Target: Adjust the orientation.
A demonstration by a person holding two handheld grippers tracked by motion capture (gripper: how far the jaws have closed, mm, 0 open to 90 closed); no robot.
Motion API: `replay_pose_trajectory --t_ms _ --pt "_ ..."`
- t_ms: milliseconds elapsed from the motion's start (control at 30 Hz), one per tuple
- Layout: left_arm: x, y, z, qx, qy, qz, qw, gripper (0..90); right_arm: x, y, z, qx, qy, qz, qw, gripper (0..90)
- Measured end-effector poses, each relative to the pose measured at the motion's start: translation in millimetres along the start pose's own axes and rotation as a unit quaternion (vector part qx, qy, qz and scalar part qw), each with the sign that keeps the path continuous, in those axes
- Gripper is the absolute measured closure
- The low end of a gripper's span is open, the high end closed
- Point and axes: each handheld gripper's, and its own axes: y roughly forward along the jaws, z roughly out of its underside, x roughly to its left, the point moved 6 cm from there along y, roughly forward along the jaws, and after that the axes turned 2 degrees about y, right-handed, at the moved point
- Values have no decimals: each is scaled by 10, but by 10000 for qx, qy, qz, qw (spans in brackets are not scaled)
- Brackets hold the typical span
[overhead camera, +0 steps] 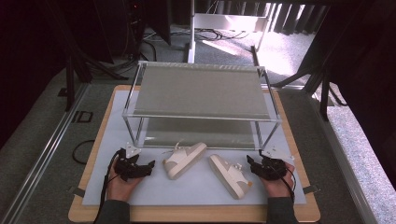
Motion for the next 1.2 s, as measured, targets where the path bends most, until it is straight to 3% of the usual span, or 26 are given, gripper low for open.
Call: replay_pose_trajectory --t_ms 267,333,400,600,933,1067,1200 --pt "2 -9 -1 -23 7 -19 10000 188 -3 -6 24 31 37 19 10000 419" --pt "-2 -25 -3 -84 13 -14 10000 287 4 -8 28 41 29 7 10000 417" --pt "-8 -28 -2 -87 8 -23 10000 320 11 -9 31 44 7 7 10000 417" --pt "-57 -87 -36 -291 -136 214 9993 358 9 -8 36 58 -15 0 10000 412" --pt "-139 -289 -187 -628 4 447 9970 381 -4 -31 37 42 -27 8 10000 412" --pt "-220 -388 -285 -820 -41 657 9945 381 -4 -47 38 28 2 8 10000 412" --pt "-328 -436 -379 -903 75 755 9930 379 11 -66 47 28 -18 -2 10000 410"
